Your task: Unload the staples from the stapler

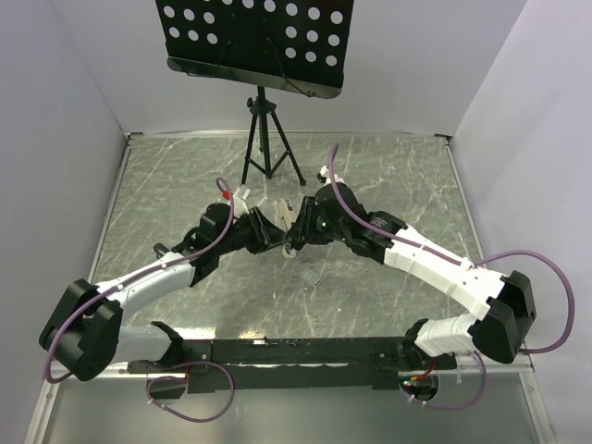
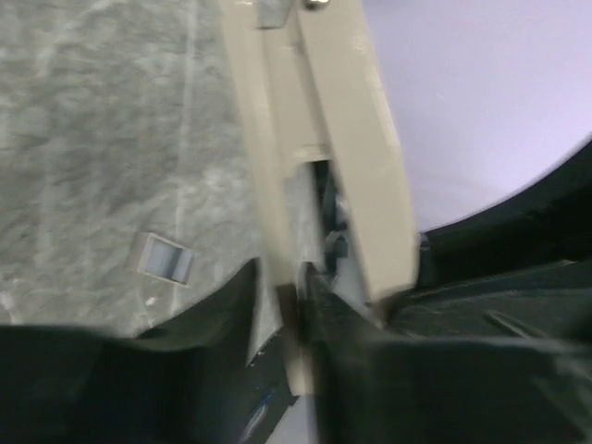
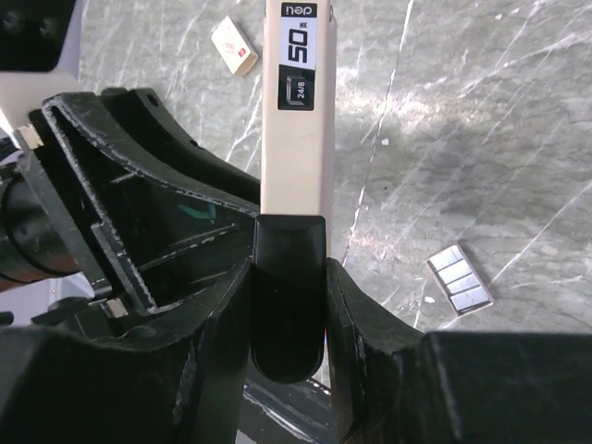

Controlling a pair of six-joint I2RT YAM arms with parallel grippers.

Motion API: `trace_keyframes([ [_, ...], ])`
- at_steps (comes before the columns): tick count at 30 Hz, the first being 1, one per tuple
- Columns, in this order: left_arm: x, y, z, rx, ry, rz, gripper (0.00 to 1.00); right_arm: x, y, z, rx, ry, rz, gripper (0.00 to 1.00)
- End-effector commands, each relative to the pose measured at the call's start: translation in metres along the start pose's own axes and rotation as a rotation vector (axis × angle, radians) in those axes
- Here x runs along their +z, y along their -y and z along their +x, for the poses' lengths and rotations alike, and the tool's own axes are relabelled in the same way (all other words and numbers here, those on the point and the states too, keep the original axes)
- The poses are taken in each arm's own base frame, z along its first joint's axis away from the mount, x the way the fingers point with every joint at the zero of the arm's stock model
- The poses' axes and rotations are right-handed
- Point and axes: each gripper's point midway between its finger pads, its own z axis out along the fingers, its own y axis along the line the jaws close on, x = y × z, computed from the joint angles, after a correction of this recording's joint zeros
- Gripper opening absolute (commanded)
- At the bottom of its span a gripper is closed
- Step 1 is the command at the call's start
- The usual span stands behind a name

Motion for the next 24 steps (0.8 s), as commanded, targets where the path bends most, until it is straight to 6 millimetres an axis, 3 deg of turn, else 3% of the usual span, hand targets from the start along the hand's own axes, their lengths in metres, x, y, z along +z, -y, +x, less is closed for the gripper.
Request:
trace_keyframes([
  [1, -0.003, 0.033, 0.001, 0.002, -0.003, 0.160, 0.16, -0.003, -0.031, -0.009, -0.001, 0.045, -0.119, 0.00],
  [2, -0.004, 0.032, 0.002, 0.001, -0.001, 0.150, 0.02, 0.000, -0.023, 0.000, -0.001, 0.025, -0.100, 0.07],
  [5, -0.010, 0.028, -0.002, 0.021, 0.033, 0.118, 0.01, -0.001, -0.010, 0.012, -0.008, 0.001, -0.077, 0.38],
  [7, -0.015, 0.030, -0.005, 0.036, 0.057, 0.120, 0.01, 0.001, -0.003, 0.021, -0.010, -0.004, -0.075, 0.48],
  [10, -0.021, 0.033, -0.007, 0.042, 0.081, 0.128, 0.01, 0.004, -0.003, 0.035, -0.009, -0.043, -0.114, 0.54],
  [15, -0.024, 0.035, -0.010, 0.051, 0.109, 0.140, 0.01, 0.012, -0.005, 0.051, -0.014, -0.100, -0.115, 0.54],
  [21, -0.027, 0.033, -0.011, 0.068, 0.128, 0.139, 0.01, 0.008, -0.001, 0.049, 0.000, -0.083, -0.092, 0.27],
  [22, -0.029, 0.032, -0.012, 0.078, 0.138, 0.137, 0.01, 0.004, 0.008, 0.046, -0.009, -0.076, -0.045, 0.22],
  [24, -0.034, 0.021, -0.015, 0.142, 0.182, 0.094, 0.01, -0.008, 0.017, 0.026, -0.008, -0.025, -0.010, 0.20],
])
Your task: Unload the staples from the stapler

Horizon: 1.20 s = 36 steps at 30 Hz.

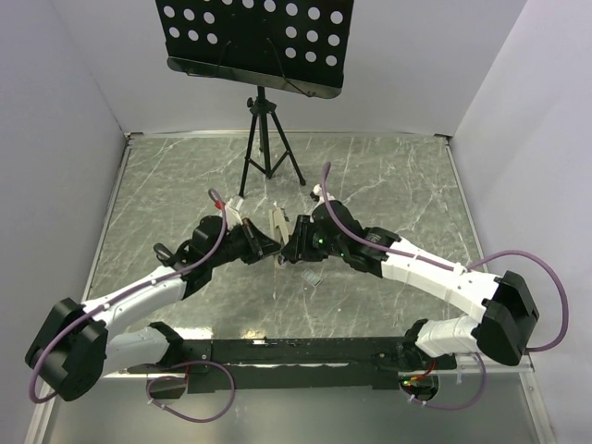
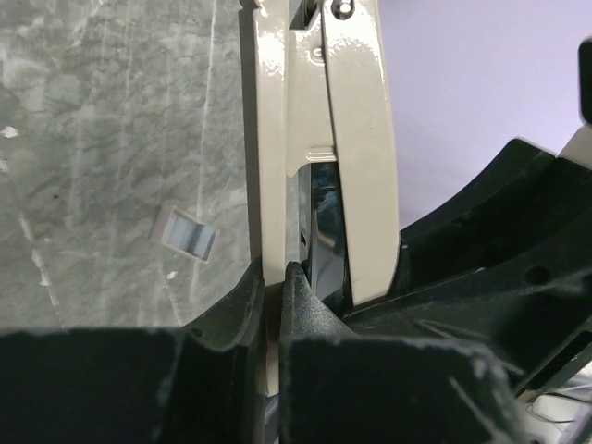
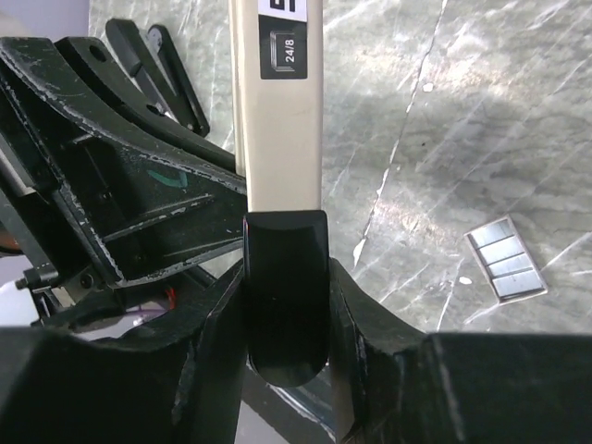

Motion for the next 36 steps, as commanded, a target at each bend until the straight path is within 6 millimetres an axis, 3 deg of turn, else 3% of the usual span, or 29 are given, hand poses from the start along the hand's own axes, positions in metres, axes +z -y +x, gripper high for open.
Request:
trace_keyframes([
  [1, -0.016, 0.021, -0.027, 0.168, 0.154, 0.063, 0.01, -0.030, 0.022, -0.030, -0.022, 0.091, 0.089, 0.20],
  [3, -0.019, -0.003, -0.023, 0.270, 0.147, -0.048, 0.01, -0.051, 0.028, -0.051, -0.021, 0.140, 0.082, 0.20],
  [4, -0.020, -0.013, -0.023, 0.299, 0.155, -0.087, 0.01, -0.060, 0.041, -0.069, -0.015, 0.178, 0.099, 0.20],
  [5, -0.022, -0.018, -0.021, 0.348, 0.148, -0.100, 0.01, -0.066, 0.046, -0.074, -0.018, 0.184, 0.106, 0.20],
  [8, -0.030, -0.013, -0.010, 0.435, 0.138, -0.025, 0.01, -0.088, 0.055, -0.108, -0.047, 0.268, 0.112, 0.20],
  [10, -0.037, -0.001, -0.009, 0.498, 0.171, 0.036, 0.01, -0.092, 0.049, -0.125, -0.102, 0.298, 0.071, 0.20],
  [15, -0.044, -0.005, -0.016, 0.752, 0.180, -0.051, 0.01, -0.077, 0.042, -0.154, -0.247, 0.281, -0.008, 0.18],
  [18, -0.041, 0.000, -0.026, 0.895, 0.180, -0.123, 0.01, -0.068, 0.045, -0.161, -0.377, 0.261, -0.016, 0.15],
  [19, -0.041, 0.016, -0.034, 0.937, 0.198, -0.113, 0.01, -0.067, 0.043, -0.164, -0.422, 0.268, -0.035, 0.15],
  [22, -0.034, 0.020, -0.032, 1.133, 0.153, -0.136, 0.01, -0.068, 0.024, -0.157, -0.529, 0.220, -0.208, 0.19],
  [25, -0.031, 0.009, -0.038, 1.295, 0.145, -0.201, 0.01, -0.065, 0.025, -0.159, -0.597, 0.266, -0.239, 0.17],
  [27, -0.035, 0.010, -0.054, 1.385, 0.217, -0.255, 0.01, -0.057, 0.033, -0.168, -0.643, 0.305, -0.215, 0.17],
  [28, -0.035, -0.002, -0.052, 1.425, 0.212, -0.278, 0.01, -0.053, 0.037, -0.170, -0.687, 0.307, -0.207, 0.16],
  [30, -0.033, -0.006, -0.046, 1.626, 0.183, -0.256, 0.01, -0.043, 0.043, -0.168, -0.728, 0.295, -0.232, 0.12],
  [32, -0.035, -0.028, -0.052, 1.751, 0.172, -0.391, 0.01, -0.035, 0.053, -0.166, -0.762, 0.299, -0.247, 0.11],
  [36, -0.039, -0.041, -0.061, 1.861, 0.161, -0.485, 0.01, -0.023, 0.059, -0.178, -0.862, 0.346, -0.279, 0.07],
])
